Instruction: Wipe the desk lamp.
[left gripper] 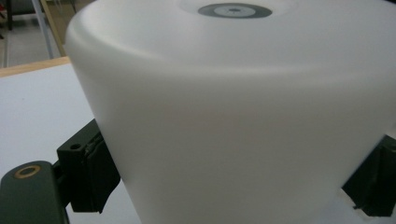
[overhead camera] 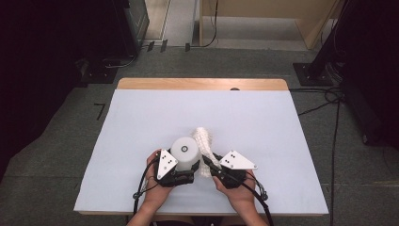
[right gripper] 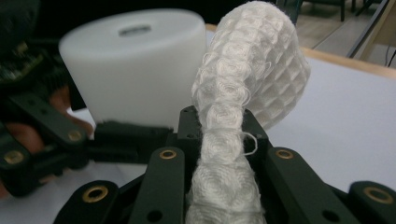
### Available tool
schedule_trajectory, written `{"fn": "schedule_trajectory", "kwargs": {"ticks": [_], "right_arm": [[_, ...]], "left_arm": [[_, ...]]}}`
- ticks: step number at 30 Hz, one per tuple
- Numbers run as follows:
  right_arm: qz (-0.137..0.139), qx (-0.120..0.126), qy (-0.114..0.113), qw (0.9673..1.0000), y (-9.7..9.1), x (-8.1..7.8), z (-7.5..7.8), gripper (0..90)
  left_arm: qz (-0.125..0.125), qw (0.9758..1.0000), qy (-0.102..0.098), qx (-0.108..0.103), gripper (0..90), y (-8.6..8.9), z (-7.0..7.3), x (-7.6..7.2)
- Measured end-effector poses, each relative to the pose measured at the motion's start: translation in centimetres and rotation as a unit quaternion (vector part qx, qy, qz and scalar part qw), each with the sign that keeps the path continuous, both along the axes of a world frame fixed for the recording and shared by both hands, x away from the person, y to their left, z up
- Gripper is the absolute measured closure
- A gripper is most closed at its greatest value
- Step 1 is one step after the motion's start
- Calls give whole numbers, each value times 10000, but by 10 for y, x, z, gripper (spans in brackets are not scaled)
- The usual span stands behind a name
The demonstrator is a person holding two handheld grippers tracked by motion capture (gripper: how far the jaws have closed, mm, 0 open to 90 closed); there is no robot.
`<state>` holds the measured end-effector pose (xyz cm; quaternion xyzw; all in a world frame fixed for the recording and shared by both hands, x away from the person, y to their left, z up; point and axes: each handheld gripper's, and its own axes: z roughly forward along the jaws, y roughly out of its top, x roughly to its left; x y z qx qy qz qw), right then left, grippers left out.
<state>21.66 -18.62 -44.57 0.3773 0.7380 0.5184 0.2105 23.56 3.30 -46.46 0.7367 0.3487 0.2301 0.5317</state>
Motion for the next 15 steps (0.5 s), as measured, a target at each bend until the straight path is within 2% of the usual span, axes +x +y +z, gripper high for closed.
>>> {"fn": "schedule_trajectory", "kwargs": {"ticks": [5, 8, 12, 15], "right_arm": [[24, -179, 444, 9989, 6, 7, -24, 758], [18, -170, 489, 9987, 6, 8, -25, 758], [-17, 7, 282, 9996, 2, 5, -12, 758], [-70, 142, 45, 9999, -4, 2, 1, 758]], "left_arm": [[61, 9999, -23, -135, 84, 6, 5, 1], [31, 9999, -34, -148, 84, 5, 5, 1], [-78, 10000, 31, -38, 84, -1, 0, 0], [-141, 9998, 94, 38, 85, -6, -4, -1]]}}
